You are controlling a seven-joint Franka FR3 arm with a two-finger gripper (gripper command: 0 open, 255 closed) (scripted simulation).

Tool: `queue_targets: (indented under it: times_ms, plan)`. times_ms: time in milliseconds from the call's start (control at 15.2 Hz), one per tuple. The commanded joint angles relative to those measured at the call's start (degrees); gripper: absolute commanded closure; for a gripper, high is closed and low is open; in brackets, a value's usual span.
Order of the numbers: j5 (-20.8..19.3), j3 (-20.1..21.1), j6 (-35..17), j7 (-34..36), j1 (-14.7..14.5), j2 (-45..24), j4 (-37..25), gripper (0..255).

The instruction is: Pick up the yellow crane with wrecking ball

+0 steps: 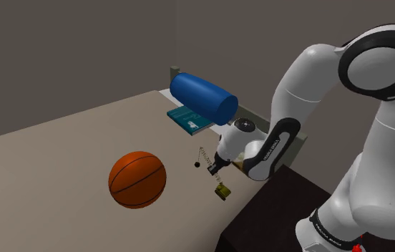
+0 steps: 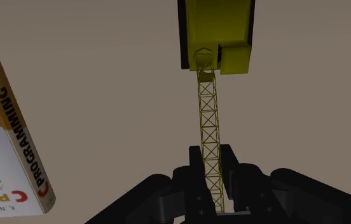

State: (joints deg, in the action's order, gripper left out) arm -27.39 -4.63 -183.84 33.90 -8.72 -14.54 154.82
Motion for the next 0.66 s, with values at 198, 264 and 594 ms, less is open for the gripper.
queue_targets:
  times_ms: [198, 264, 594]
  plan:
    - [3.6, 9.7, 4.7, -3.5, 8.9, 5.4, 1.2, 255]
    - [5.3, 12.0, 5.5, -4.9, 10.8, 6.5, 1.5, 255]
    - [12.8, 18.3, 8.2, -10.8, 15.5, 9.9, 2.4, 255]
